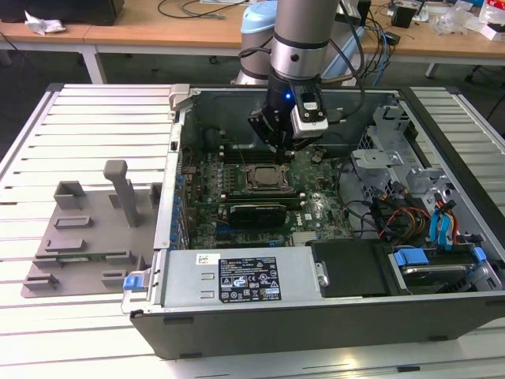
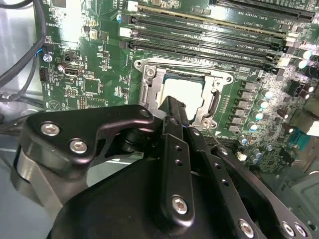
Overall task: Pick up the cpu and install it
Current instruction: 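Install the first cpu locking lever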
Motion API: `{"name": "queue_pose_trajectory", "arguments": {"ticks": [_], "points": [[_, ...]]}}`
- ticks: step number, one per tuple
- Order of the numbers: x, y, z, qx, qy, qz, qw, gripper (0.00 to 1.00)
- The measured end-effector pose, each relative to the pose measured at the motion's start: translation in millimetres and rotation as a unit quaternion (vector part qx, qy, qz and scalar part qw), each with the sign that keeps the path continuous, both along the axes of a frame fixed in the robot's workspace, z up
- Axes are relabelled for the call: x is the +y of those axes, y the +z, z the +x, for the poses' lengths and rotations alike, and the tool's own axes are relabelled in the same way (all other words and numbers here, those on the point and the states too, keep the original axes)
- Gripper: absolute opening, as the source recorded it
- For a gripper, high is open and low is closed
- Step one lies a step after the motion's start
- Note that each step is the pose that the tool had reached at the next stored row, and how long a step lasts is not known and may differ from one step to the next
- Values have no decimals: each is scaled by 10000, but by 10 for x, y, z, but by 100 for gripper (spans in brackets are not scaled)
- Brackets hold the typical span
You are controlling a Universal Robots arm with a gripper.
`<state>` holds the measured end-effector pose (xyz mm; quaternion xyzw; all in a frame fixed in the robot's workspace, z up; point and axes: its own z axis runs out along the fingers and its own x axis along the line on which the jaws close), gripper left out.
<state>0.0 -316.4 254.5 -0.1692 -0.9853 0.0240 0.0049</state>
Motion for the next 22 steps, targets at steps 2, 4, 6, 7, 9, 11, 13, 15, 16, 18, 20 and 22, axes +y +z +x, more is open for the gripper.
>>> {"name": "queue_pose_trajectory", "arguments": {"ticks": [2,4,6,7,9,11,13,15,16,18,20,22], "points": [[0,0,0,0,101,0,9999,11],[0,0,0,0,178,0,9998,11],[0,0,0,0,324,0,9995,11],[0,0,0,0,379,0,9993,11],[0,0,0,0,479,0,9989,11],[0,0,0,0,625,0,9980,11],[0,0,0,0,712,0,9975,11],[0,0,0,0,857,0,9963,11],[0,0,0,0,928,0,9957,11],[0,0,0,0,1092,0,9940,11],[0,0,0,0,1225,0,9925,11],[0,0,0,0,1309,0,9914,11]]}}
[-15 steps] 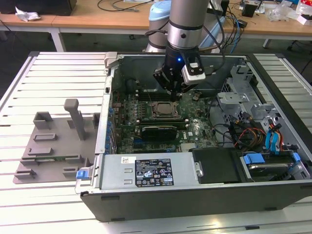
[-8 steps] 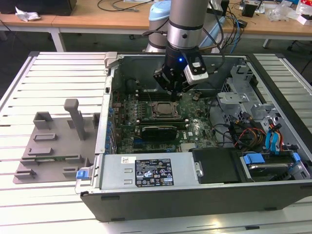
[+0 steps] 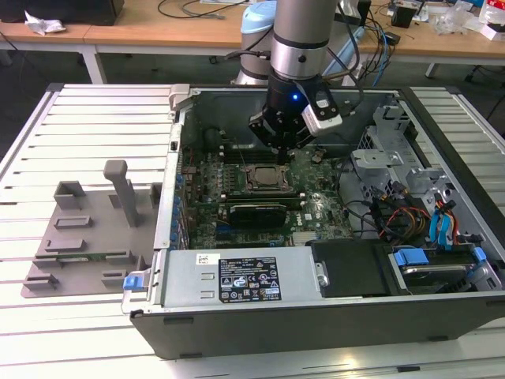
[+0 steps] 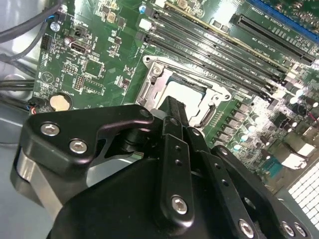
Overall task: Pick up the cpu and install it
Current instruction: 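Install the first cpu locking lever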
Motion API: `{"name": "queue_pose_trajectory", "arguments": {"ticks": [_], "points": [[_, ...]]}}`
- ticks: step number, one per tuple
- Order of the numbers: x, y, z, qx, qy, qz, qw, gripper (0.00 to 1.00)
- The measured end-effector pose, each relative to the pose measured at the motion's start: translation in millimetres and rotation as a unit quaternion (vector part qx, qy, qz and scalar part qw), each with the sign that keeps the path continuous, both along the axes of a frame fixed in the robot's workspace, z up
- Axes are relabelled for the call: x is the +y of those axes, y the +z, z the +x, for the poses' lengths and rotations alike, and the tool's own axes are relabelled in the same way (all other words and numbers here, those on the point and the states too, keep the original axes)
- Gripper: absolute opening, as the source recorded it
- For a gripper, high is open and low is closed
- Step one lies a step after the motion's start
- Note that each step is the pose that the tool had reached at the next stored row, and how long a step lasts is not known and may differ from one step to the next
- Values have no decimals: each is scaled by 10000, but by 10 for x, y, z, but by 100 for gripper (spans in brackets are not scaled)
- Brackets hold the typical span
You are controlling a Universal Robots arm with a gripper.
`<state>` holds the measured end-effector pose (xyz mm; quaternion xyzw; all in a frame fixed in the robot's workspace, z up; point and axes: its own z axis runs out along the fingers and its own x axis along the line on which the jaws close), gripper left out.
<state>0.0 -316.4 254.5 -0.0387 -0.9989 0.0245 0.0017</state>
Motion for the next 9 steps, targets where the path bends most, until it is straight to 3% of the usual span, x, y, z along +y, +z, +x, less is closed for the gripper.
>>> {"name": "queue_pose_trajectory", "arguments": {"ticks": [7,9], "points": [[0,0,0,0,428,0,9991,11],[0,0,0,0,584,0,9983,11]]}}
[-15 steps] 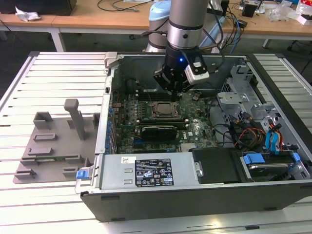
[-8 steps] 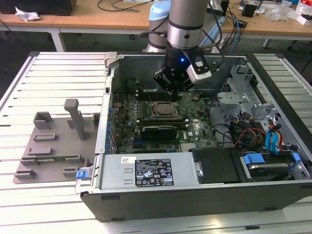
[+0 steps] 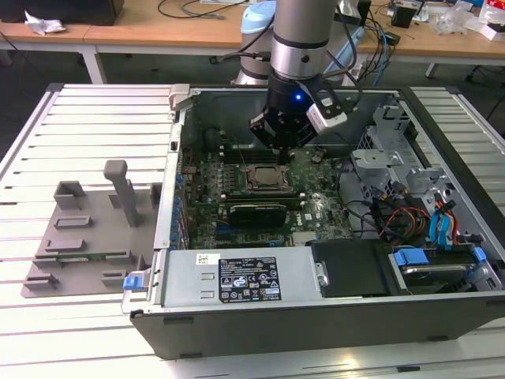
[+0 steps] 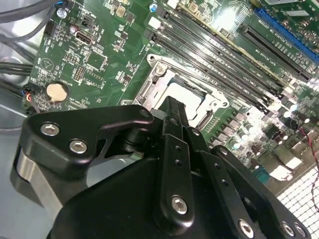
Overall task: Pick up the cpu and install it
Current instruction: 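Install the first cpu locking lever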
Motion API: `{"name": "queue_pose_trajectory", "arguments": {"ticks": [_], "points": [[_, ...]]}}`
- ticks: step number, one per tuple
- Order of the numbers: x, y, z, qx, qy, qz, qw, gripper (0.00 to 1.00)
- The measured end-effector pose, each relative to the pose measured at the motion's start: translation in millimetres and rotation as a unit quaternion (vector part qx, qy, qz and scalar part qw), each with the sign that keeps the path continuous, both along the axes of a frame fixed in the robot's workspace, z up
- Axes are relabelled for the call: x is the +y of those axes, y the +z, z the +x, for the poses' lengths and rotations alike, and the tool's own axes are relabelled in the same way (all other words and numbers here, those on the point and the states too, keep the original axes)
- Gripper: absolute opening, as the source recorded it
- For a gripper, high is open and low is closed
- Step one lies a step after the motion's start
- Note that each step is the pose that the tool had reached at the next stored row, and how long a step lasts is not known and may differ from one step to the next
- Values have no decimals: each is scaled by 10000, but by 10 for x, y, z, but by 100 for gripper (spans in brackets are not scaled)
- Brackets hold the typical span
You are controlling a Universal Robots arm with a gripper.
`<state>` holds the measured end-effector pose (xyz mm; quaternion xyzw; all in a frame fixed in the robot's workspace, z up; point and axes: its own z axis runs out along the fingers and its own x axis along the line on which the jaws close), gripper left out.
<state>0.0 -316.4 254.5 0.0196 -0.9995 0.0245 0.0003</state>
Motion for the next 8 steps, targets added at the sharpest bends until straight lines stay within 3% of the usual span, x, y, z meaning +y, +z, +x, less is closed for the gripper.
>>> {"name": "queue_pose_trajectory", "arguments": {"ticks": [8], "points": [[0,0,0,0,467,-1,9989,11]]}}
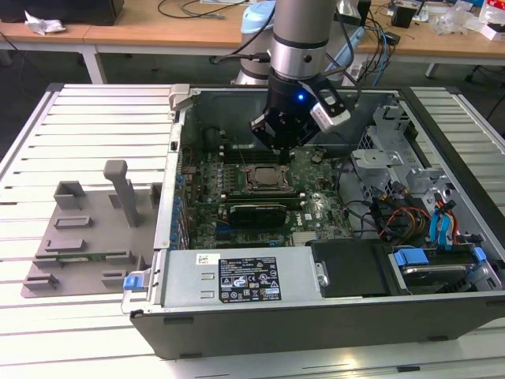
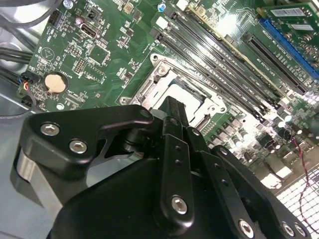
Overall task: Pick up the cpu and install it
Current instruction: 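Install the first cpu locking lever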
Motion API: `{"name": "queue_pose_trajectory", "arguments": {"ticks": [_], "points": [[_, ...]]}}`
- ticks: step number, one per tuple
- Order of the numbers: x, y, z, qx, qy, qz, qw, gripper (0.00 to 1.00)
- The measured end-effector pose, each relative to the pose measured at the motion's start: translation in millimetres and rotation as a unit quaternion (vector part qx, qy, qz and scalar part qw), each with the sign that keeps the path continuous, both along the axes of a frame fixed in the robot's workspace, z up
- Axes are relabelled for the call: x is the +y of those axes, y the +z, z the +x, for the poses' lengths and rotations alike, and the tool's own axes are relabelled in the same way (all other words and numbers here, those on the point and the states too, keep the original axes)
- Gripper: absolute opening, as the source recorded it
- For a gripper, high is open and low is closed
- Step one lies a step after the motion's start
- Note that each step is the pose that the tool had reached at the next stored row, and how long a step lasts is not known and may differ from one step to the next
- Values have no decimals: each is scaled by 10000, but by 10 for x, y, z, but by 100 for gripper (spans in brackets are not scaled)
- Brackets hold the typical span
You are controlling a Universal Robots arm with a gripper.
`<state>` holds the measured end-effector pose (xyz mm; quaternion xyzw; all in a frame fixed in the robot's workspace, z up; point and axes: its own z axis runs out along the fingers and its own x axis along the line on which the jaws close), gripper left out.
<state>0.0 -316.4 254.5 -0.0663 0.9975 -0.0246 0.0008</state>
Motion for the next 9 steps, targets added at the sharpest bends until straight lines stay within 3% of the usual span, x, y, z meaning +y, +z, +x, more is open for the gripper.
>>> {"name": "queue_pose_trajectory", "arguments": {"ticks": [4,7,9], "points": [[0,0,-10,-1,-2,0,10000,11],[8,2,-121,-9,-1,-2,10000,11],[29,5,-146,-13,0,-3,10000,11]]}}
